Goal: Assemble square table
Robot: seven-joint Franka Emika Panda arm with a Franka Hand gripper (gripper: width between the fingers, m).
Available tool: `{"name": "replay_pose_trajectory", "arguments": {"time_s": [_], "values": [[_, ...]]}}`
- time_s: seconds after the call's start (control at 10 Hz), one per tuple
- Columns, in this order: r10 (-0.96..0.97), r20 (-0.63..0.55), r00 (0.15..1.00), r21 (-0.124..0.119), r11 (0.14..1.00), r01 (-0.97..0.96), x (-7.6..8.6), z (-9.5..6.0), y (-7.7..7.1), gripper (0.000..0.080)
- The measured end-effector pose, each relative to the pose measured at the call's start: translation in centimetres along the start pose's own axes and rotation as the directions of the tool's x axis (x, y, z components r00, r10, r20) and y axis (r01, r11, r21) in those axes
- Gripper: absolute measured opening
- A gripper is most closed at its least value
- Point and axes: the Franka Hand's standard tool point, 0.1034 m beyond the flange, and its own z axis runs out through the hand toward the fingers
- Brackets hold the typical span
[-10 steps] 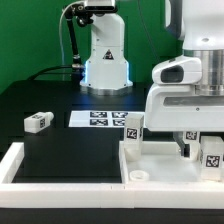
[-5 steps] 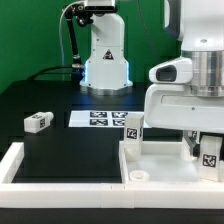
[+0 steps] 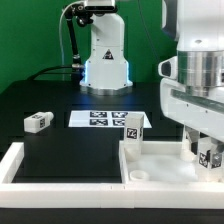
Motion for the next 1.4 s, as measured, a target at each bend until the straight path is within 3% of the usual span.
{"name": "replay_pose_trajectory", "arguments": {"time_s": [0.2,0.4,0.7,0.8,1.0,1.3,1.4], "values": [[0.271,0.028,0.962,-0.008,0.962,-0.271,-0.05,-0.05,0.12,0.0291],[0.288,0.014,0.958,-0.041,0.957,-0.287,0.46,-0.10,0.59,0.0292],[0.489,0.013,0.872,-0.039,0.872,-0.488,0.24,-0.07,0.48,0.0292],[0.604,0.013,0.797,-0.037,0.797,-0.603,-0.06,-0.10,0.42,0.0292],[0.599,0.001,0.801,-0.020,0.800,-0.599,-0.50,-0.12,0.32,0.0292],[0.561,0.000,0.828,-0.018,0.828,-0.561,-0.42,-0.10,0.40,0.0292],[0.560,0.000,0.829,-0.018,0.829,-0.559,-0.43,-0.06,0.41,0.0370]]}}
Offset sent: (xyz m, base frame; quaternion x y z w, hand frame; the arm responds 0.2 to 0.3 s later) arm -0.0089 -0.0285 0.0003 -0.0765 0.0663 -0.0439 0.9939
